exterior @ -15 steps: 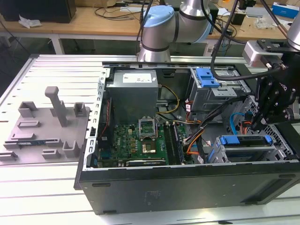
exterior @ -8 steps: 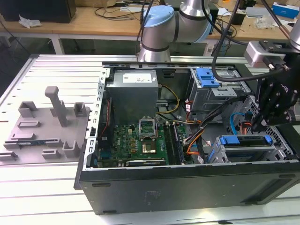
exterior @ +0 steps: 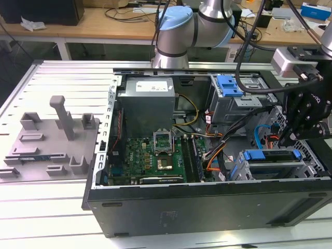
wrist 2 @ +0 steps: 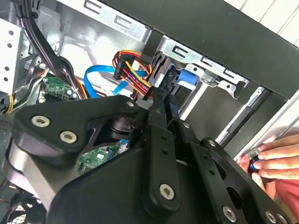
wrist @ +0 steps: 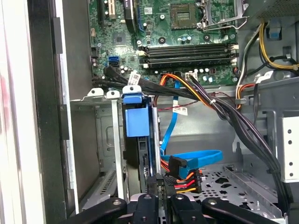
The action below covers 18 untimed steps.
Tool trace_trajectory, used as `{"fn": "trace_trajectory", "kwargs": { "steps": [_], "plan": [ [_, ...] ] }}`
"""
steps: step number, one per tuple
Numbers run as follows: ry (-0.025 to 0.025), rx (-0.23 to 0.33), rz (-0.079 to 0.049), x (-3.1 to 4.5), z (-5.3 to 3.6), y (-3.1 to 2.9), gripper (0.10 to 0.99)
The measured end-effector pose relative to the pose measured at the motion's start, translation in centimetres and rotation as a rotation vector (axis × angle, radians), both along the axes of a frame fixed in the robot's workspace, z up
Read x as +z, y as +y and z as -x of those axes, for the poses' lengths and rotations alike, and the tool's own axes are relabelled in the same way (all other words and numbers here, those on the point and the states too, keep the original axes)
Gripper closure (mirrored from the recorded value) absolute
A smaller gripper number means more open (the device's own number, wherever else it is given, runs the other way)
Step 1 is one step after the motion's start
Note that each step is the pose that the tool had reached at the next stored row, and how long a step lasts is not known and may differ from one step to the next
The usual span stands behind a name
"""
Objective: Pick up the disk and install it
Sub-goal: 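Insert the first disk wire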
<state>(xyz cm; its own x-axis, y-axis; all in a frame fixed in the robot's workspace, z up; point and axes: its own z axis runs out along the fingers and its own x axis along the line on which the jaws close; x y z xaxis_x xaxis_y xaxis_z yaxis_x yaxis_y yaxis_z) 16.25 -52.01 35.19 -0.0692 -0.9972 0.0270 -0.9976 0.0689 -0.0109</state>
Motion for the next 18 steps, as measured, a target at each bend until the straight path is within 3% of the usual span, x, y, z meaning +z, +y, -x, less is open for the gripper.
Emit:
{"fn": "trace_trajectory", "kwargs": {
  "steps": [18],
  "plan": [
    [-0.0035, -0.003, 0.005, 0.20, 0.01, -0.07, 0.918]
  ]
}}
